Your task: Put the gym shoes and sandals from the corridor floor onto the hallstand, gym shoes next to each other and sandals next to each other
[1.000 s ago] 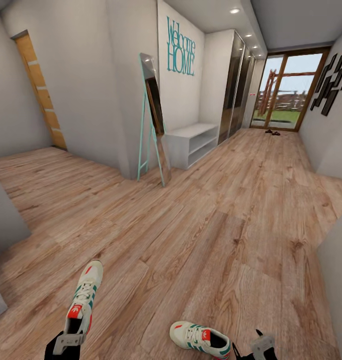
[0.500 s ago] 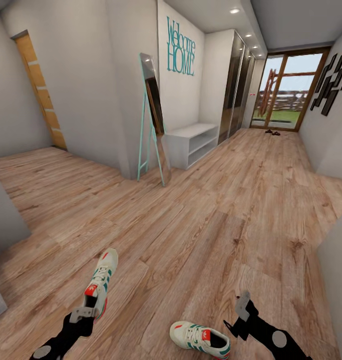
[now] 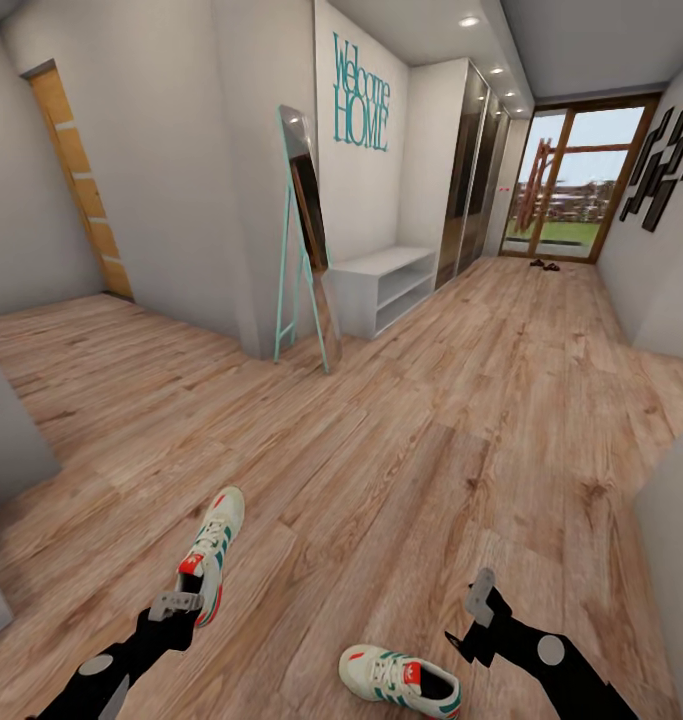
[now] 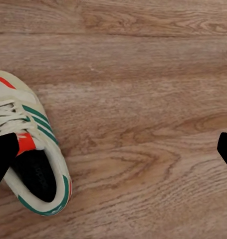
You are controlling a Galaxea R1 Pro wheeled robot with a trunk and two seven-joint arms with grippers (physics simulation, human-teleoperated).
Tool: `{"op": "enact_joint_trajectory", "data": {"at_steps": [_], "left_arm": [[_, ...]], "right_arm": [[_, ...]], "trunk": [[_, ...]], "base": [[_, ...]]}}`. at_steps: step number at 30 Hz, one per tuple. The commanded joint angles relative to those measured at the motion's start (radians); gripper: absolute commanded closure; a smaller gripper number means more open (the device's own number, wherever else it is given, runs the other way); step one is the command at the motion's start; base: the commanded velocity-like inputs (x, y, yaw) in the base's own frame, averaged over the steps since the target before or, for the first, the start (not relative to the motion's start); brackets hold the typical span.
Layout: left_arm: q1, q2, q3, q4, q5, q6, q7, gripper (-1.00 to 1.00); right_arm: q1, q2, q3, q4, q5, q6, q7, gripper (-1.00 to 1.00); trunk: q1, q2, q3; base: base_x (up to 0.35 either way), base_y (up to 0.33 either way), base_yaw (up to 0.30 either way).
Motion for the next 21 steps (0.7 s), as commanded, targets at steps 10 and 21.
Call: {"op": "enact_joint_trajectory", "data": {"at_steps": [10, 21], "left_arm": [[-0.001, -0.002, 0.005, -0.001, 0.003, 0.002, -0.006, 1.00], [-0.001, 0.000, 0.004, -0.026, 0.003, 0.002, -0.007, 1.00]], "right_arm": [[-0.001, 0.005, -0.002, 0.021, 0.011, -0.007, 0.005, -1.00], [-0.001, 0.011, -0.002, 0.047, 0.011, -0.006, 0.005, -1.00]], "trunk": [[0.000, 0.000, -0.001], [0.000, 0.000, -0.001]], "base": [[0.183, -0.018, 0.000], [0.012, -0.001, 0.000]]}}
